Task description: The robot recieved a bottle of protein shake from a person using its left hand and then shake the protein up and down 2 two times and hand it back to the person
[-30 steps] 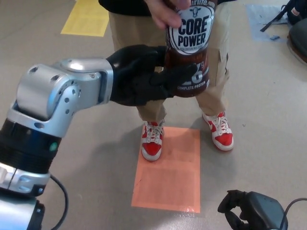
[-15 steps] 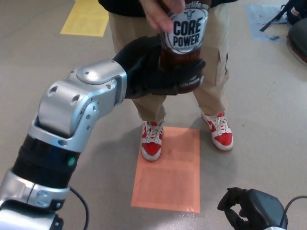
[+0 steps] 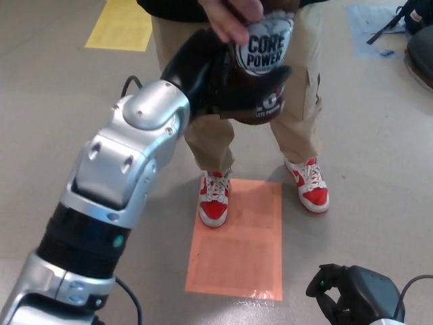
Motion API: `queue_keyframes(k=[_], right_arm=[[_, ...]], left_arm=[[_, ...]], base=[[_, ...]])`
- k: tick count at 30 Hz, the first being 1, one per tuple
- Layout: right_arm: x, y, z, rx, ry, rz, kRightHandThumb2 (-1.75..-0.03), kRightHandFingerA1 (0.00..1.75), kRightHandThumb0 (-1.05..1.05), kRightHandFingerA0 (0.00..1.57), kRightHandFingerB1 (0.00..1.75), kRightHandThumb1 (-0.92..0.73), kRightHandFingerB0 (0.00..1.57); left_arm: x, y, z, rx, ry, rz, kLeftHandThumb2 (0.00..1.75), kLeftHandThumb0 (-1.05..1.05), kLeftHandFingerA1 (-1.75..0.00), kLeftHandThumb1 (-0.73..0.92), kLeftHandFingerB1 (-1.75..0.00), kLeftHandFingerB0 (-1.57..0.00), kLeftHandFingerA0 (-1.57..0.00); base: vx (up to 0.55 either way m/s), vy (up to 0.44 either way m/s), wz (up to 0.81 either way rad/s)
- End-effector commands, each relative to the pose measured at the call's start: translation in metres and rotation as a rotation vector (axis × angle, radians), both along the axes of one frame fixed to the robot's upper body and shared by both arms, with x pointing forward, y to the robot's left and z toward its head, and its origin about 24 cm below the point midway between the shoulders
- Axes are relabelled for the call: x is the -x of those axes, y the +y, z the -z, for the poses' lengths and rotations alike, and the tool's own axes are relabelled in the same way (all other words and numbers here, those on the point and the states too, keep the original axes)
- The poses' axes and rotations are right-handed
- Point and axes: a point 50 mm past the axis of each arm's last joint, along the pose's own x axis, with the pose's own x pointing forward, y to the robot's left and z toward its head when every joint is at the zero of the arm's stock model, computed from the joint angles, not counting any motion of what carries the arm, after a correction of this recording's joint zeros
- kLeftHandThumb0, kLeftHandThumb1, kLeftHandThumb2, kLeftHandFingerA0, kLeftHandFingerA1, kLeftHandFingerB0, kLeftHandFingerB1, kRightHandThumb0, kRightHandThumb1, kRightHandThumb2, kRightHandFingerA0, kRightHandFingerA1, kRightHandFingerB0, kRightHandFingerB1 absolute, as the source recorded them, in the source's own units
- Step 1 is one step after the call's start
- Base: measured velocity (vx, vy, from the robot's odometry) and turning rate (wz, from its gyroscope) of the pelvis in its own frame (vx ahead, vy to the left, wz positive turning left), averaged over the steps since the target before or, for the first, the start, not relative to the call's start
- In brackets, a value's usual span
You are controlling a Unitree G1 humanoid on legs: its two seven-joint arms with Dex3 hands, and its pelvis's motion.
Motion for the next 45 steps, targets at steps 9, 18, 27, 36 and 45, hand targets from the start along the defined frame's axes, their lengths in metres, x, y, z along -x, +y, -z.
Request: queue_keyframes(k=[9, 18, 27, 36, 45], right_arm=[[0.0, -0.001, 0.0, -0.02, 0.0, 0.011, -1.14, 0.83, -0.52, 0.85, 0.82, -0.55, 0.89], [0.004, -0.001, 0.002, -0.038, -0.002, 0.039, -0.95, 0.8, -0.5, 0.86, 0.71, -0.6, 0.91], [0.008, -0.002, 0.005, -0.039, 0.018, 0.04, -1.12, 0.83, -0.52, 0.82, 0.81, -0.55, 0.87], [0.003, -0.002, 0.002, -0.054, 0.008, 0.058, -1.17, 0.89, -0.45, 0.88, 0.82, -0.57, 0.86], [-0.002, -0.001, -0.002, -0.049, -0.015, 0.045, -1.05, 0.79, -0.5, 0.91, 0.71, -0.58, 0.92]], left_arm=[[0.0, 0.022, 0.008, -0.106, -0.279, -0.197, 0.66, -0.2, -0.53, 0.84, -0.63, -0.78, -1.04], [0.004, 0.047, 0.06, -0.104, -0.167, -0.244, 0.65, -0.21, -0.56, 0.82, -0.7, -0.78, -1.0], [0.01, 0.092, 0.126, -0.102, 0.053, -0.385, 0.65, -0.26, -0.54, 0.85, -0.71, -0.75, -1.05], [0.013, 0.105, 0.148, -0.101, 0.102, -0.4, 0.65, -0.28, -0.55, 0.82, -0.69, -0.76, -1.07], [-0.017, 0.092, 0.069, 0.051, -0.046, -0.398, 0.88, -0.33, -0.76, 0.7, -0.75, -0.77, -0.99]], base=[[0.0, 0.0, 0.0], [0.0, 0.0, 0.0], [0.0, 0.0, 0.0], [0.0, 0.0, 0.0], [0.0, 0.0, 0.0]])
